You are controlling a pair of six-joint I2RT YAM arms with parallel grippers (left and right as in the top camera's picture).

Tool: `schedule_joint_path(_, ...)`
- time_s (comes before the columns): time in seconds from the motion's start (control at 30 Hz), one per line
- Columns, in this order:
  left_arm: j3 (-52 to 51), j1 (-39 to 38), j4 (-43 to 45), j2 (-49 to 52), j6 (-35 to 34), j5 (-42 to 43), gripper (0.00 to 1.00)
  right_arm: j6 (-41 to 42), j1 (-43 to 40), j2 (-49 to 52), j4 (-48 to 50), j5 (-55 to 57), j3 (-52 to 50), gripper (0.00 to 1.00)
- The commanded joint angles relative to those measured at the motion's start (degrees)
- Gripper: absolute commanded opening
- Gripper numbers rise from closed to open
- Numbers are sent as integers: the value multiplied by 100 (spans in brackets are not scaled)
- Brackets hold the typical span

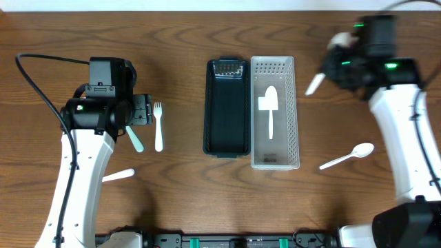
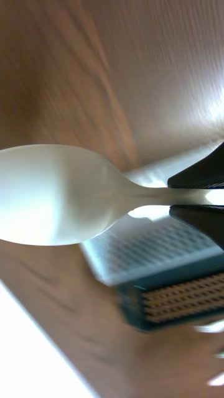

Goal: Pack container
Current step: 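Place the held spoon into the white tray with the right gripper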

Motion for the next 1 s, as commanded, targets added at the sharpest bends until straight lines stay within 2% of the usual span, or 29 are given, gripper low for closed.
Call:
schedule_joint_path(0.0,105,31,-35,39,-35,-68,73,-85,629,313,-146,426,-155,1)
schedule_joint_path(0.17,103,31,-35,39,-35,-66,73,-90,1268,979,-474,780,-175,1)
schedule_joint_path(0.47,103,31,-35,39,-35,-68,73,-153,1681,2175,-398,769,-179,6)
schedule_joint_path(0.53,103,31,-35,39,-35,-66,73,-157,1679,2208,-326,756,-177,13)
schedule_joint_path(0.6,105,31,-35,39,-35,-66,73,-254,1672,2175,-275,756,-131,31)
schedule_joint_path(0.63,103,31,-35,39,-35,-66,74,-293,1661,2153,-282,756,-79,34)
schedule_joint_path(0.83,103,31,-33,39,-33,-66,73,-452,1416,1685,-1014,1049,977,37)
schedule_joint_path(0.97,103,31,-33,39,-33,-68,73,-411,953,1139,-1764,1589,1834,48)
